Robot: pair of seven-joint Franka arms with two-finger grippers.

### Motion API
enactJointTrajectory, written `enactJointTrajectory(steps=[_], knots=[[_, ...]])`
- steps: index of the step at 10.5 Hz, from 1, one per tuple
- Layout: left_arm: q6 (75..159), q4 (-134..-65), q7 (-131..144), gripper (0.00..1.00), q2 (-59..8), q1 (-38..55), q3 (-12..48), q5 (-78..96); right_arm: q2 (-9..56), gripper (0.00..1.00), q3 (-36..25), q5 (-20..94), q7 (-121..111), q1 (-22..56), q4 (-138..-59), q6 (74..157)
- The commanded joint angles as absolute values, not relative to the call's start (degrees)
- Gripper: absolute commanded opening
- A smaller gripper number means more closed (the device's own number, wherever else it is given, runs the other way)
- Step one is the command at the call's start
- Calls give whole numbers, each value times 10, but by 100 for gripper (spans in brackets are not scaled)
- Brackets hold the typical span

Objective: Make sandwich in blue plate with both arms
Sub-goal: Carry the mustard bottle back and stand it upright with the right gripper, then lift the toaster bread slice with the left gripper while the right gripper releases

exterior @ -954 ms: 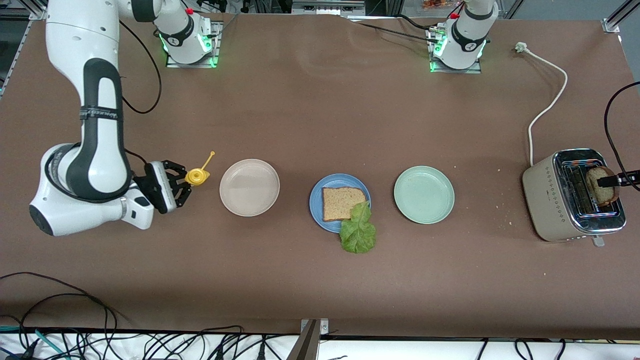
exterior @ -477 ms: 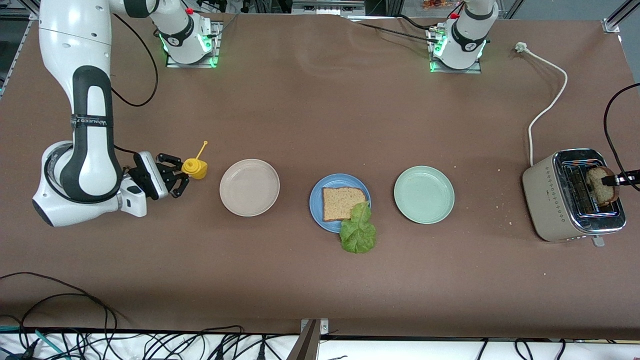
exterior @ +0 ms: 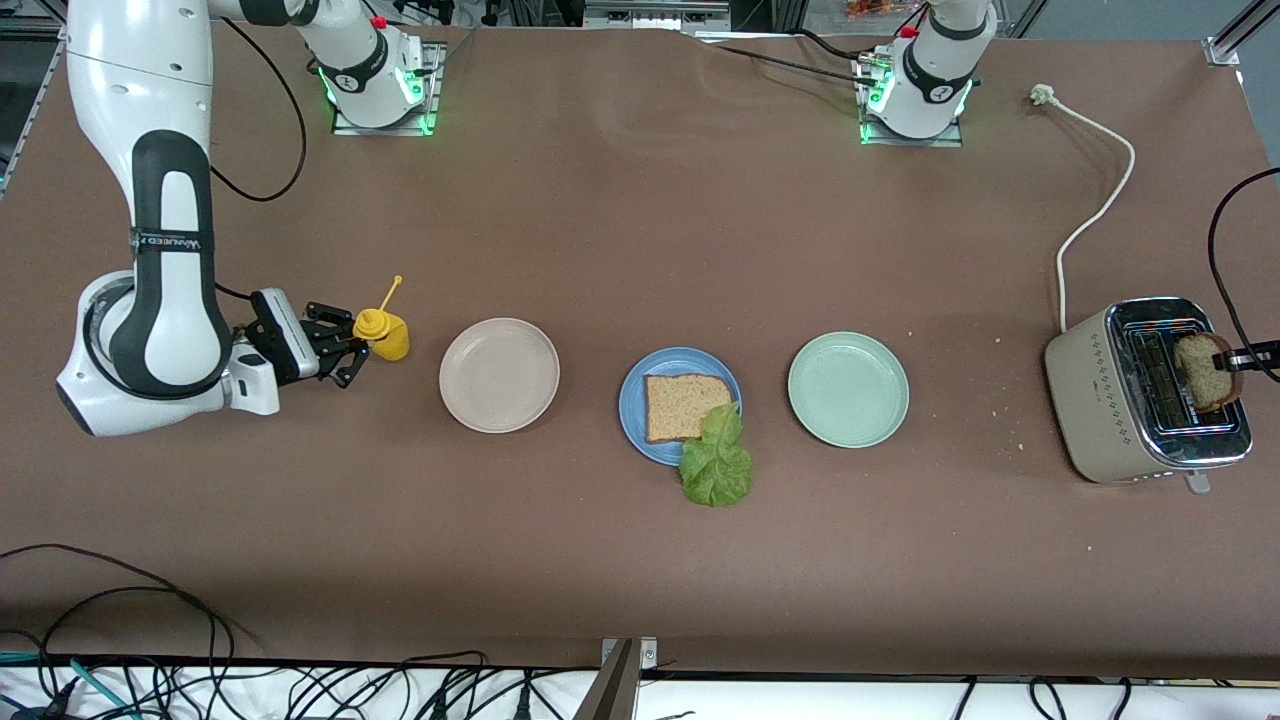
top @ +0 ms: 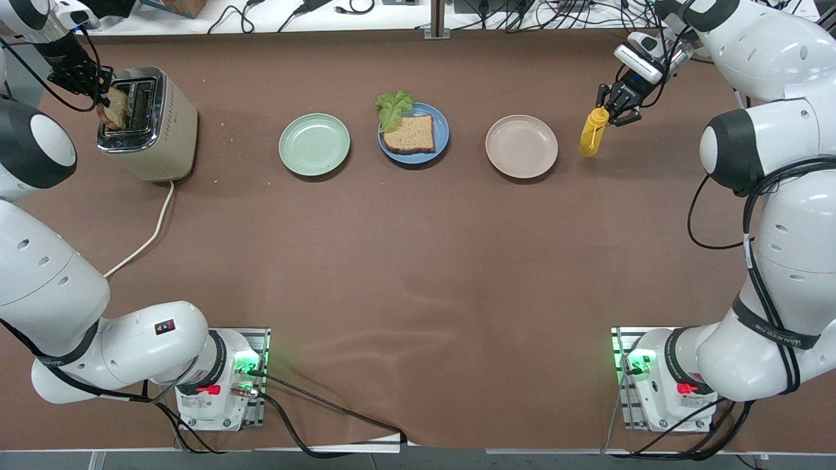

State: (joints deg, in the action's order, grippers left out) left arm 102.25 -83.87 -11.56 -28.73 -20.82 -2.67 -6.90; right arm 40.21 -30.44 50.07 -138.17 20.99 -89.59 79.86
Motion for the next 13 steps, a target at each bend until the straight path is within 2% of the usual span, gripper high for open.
enactJointTrajectory(steps=[1,3,7,9,10,11,12,13], knots=[[964,-831,-134,0,-225,-210,-17,-77,390,0,-307,529,-1446,214,-932,828],[930,-816,-154,0,-180,-206,-10,-64,404,0,-307,547,-1484,211,-934,831],[780,-673,-155,0,-168,-204,52,-68,438,0,-306,576,-1512,202,-933,845],[776,-665,-154,0,-168,-203,65,-67,439,0,-306,580,-1512,200,-933,842],[777,-665,-151,0,-170,-200,73,-67,441,4,-306,584,-1512,200,-933,845],[778,-665,-148,0,-172,-188,71,-67,446,14,-306,587,-1511,200,-933,845],[781,-665,-142,0,-178,-177,69,-67,450,41,-306,591,-1506,200,-933,846],[782,-665,-135,0,-191,-173,69,-67,450,55,-306,598,-1506,199,-932,846]])
